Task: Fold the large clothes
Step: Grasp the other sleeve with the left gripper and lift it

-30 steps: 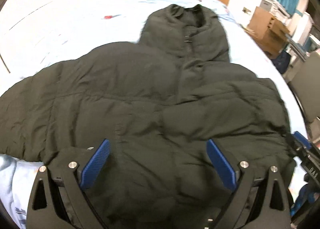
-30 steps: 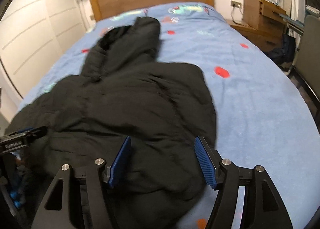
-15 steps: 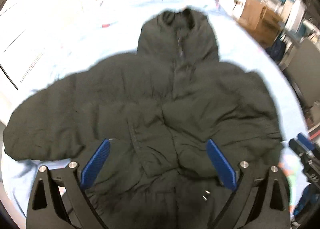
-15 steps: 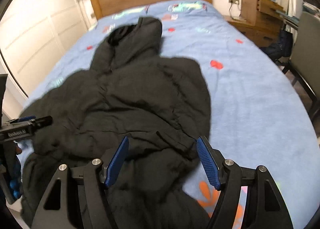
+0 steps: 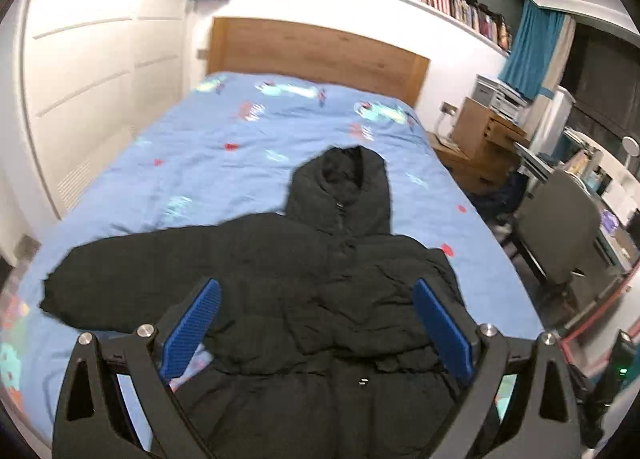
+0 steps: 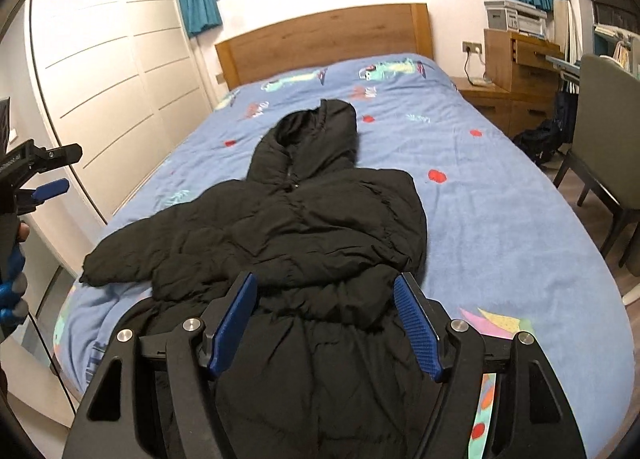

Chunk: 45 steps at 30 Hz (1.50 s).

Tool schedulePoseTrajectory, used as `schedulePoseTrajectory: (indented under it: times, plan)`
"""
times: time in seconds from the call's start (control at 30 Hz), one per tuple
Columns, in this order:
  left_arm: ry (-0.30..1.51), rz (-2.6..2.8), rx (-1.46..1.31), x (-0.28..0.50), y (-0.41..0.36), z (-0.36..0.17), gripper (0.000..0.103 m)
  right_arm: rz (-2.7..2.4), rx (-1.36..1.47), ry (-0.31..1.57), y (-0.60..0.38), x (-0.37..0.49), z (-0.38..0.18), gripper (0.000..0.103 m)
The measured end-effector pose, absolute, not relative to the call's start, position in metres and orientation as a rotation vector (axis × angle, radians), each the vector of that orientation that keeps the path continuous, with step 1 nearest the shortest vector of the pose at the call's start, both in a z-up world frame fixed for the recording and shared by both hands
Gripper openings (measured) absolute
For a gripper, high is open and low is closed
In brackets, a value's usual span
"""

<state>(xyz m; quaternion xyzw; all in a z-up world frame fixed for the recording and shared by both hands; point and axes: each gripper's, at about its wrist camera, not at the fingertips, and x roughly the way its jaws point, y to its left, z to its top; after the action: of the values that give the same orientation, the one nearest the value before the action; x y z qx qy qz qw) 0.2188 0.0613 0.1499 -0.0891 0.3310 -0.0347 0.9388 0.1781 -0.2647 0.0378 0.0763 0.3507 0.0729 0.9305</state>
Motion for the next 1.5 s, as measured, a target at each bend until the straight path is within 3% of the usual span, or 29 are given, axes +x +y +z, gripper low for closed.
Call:
schedulePoseTrajectory:
  times: [0.23,0.77,1.2,1.5]
  plan:
    - [0.707,-0.018,-0.198,0.195,0.101,0.131,0.098,0.12,0.185,0.7,-0.272,0.156,0.048,0.072]
    - [0.856,0.068,-0.454,0.203,0.183,0.008,0.098,0.079,0.193,0.773,-0.246,0.178,0.027,0.072]
    - [0.79,0.403,-0.83,0.211,0.375,-0.079,0.098,0.08,0.152,0.867,-0.215,0.227,-0.006,0.072]
    - [0.758,0.493,-0.998,0.215,0.455,-0.118,0.096,0.059,0.15,0.913,-0.212,0.248,-0.026,0.072]
